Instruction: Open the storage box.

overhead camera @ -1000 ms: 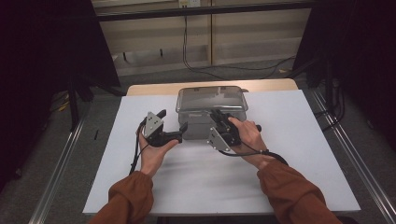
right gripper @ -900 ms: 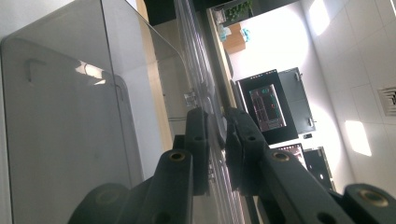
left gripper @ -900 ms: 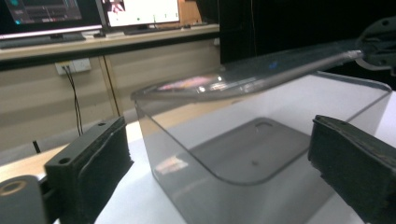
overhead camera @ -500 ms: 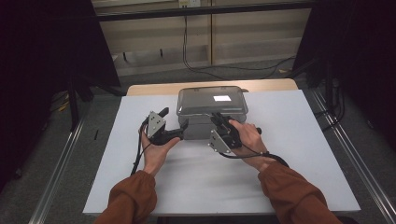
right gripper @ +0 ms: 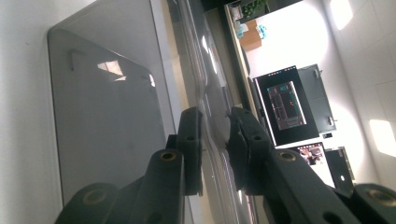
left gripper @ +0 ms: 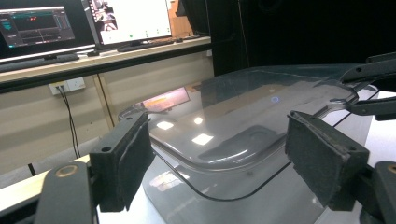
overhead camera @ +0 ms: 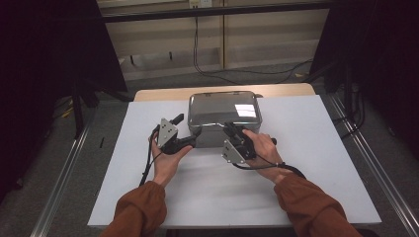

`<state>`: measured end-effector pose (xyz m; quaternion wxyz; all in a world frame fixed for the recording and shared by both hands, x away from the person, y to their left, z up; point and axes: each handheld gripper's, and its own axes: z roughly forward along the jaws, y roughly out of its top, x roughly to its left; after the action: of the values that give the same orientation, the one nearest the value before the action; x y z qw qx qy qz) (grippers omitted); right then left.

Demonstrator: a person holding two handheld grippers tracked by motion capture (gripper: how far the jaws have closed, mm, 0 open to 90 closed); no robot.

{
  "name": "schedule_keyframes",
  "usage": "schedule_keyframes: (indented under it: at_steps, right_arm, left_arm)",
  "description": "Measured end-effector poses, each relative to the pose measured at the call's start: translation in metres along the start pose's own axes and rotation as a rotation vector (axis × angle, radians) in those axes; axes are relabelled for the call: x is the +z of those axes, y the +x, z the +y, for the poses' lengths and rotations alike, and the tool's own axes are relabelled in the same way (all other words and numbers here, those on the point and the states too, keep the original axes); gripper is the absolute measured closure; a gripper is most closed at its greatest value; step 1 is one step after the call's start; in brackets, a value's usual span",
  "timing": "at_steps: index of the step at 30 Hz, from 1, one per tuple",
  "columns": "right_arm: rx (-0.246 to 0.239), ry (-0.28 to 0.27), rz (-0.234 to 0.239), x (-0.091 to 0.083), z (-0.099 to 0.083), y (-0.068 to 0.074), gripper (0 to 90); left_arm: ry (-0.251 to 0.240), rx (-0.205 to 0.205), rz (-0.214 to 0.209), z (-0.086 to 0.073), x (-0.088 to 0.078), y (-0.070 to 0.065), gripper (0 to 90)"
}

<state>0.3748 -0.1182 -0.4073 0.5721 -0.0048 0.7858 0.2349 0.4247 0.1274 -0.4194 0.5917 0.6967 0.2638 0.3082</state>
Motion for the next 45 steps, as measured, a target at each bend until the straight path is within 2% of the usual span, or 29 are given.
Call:
schedule_keyframes:
  at_steps: [5,13,16,26,30,33,35,36,40,42,44,45]
  right_arm:
    - [-0.013,-0.004,-0.005,0.000,0.001,0.000,75.6]
    - [-0.010,-0.005,-0.014,0.000,0.002,-0.003,76.1]
    - [-0.007,-0.006,-0.018,0.000,0.002,-0.004,76.2]
    - [0.000,-0.009,-0.027,-0.001,0.004,-0.008,76.9]
    - [-0.007,-0.016,-0.031,0.000,0.004,-0.010,77.0]
    - [-0.005,-0.013,-0.026,-0.001,0.003,-0.010,76.6]
    - [-0.004,-0.014,-0.021,-0.001,0.002,-0.009,76.4]
    - [0.003,-0.020,-0.021,-0.001,0.001,-0.008,75.8]
    - [0.031,-0.028,-0.020,-0.001,0.000,-0.009,74.1]
    - [0.058,-0.025,-0.021,-0.001,-0.001,-0.011,66.4]
    - [0.086,-0.026,-0.017,-0.001,-0.003,-0.012,64.6]
    - [0.135,-0.031,-0.010,-0.001,-0.007,-0.014,57.5]
  left_arm:
    - [0.010,0.023,0.007,0.000,0.000,-0.001,22.8]
    - [0.020,0.025,0.004,-0.002,0.001,-0.001,21.7]
    - [0.025,0.041,0.004,-0.003,0.002,-0.002,23.4]
    - [0.039,0.035,0.044,-0.001,0.011,0.005,26.5]
    - [0.028,0.034,0.031,-0.001,0.019,0.005,32.6]
    - [0.022,0.022,0.048,-0.005,0.022,0.006,36.6]
    - [0.019,0.029,0.052,-0.006,0.022,0.008,40.1]
    - [0.017,0.031,0.047,-0.006,0.021,0.009,42.6]
    - [0.013,0.041,0.053,-0.005,0.021,0.009,42.6]
    - [0.015,0.045,0.050,-0.004,0.021,0.009,42.4]
    - [0.004,0.031,0.046,-0.004,0.021,0.010,42.0]
    - [0.003,0.029,0.045,-0.004,0.020,0.010,42.0]
